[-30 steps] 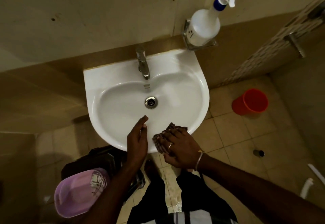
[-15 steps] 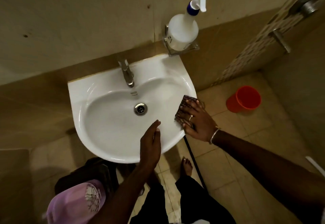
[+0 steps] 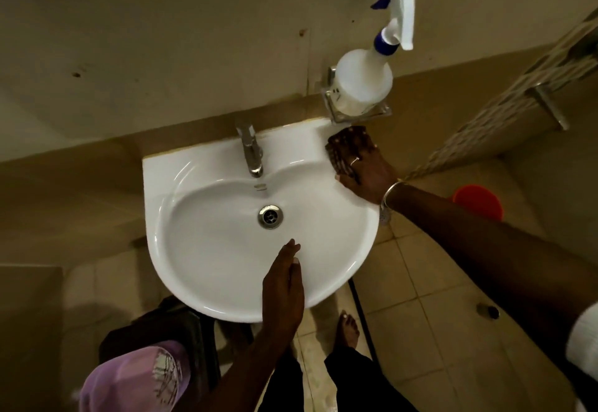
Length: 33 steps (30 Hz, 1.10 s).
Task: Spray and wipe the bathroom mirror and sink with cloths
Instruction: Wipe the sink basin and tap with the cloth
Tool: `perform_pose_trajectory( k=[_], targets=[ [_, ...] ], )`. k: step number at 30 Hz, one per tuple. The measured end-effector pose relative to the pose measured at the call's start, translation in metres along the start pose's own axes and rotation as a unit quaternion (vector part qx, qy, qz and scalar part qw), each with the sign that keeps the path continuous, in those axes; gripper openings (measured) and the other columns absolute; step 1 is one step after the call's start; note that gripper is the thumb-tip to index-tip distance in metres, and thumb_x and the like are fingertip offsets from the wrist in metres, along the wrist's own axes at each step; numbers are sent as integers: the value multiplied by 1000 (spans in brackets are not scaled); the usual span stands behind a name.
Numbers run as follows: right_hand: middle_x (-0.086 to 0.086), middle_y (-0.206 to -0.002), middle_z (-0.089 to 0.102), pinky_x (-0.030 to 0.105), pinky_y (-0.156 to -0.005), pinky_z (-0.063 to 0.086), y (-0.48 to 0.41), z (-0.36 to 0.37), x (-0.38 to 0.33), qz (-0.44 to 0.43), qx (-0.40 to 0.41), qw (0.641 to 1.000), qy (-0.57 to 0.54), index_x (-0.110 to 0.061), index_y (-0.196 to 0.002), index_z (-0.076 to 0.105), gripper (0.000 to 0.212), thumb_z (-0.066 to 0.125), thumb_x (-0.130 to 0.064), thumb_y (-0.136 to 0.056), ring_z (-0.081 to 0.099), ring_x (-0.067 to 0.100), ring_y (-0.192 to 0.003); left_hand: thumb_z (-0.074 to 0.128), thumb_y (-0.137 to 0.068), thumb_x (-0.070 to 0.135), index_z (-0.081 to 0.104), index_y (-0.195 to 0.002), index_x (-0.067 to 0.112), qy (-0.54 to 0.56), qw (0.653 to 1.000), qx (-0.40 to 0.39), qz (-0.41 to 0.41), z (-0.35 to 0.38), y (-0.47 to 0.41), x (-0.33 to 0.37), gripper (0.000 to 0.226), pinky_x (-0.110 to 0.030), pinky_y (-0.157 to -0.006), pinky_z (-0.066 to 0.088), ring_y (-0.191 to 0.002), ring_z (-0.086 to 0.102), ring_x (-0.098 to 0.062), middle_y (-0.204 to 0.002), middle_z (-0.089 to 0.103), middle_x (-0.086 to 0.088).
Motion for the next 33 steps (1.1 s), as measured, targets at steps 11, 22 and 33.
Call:
perform_pose_trajectory(
  k=[11, 22, 33],
  targets=[
    [22, -168, 19, 64, -125, 10, -68, 3, -122, 8, 74, 997, 4, -15, -162, 24, 64, 27, -42, -104, 12, 45, -156, 50, -106, 8, 66, -133, 20, 45, 997, 57, -36, -9, -6, -5, 34, -4, -106, 35, -127, 49, 18, -136, 59, 22],
    [13, -170, 20, 62, -124, 13, -49, 2, -89, -16, 84, 995, 54, -24, -164, 20, 60, 25, -41, -106, 10, 42, -157, 48, -107, 15, 65, -135, 20, 113, 980, 78, -146, -18, -28, -19, 33, -27, -112, 39, -129, 54, -10, -135, 62, 8],
    [18, -170, 15, 62, -125, 2, -45, 6, -93, 142, 97, 985, 7, -20, -164, 19, 62, 30, -37, -104, 8, 45, -156, 47, -108, 15, 66, -134, 24, 120, 983, 84, -114, -46, -32, -21, 34, -18, -109, 38, -130, 52, -6, -140, 60, 8]
  ],
)
Point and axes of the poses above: each hand's wrist, its own y-axis away from the middle knuckle, its own z-axis out of the palm, x = y × z, the point moved 8 cm from there along -y, towards the middle knuckle
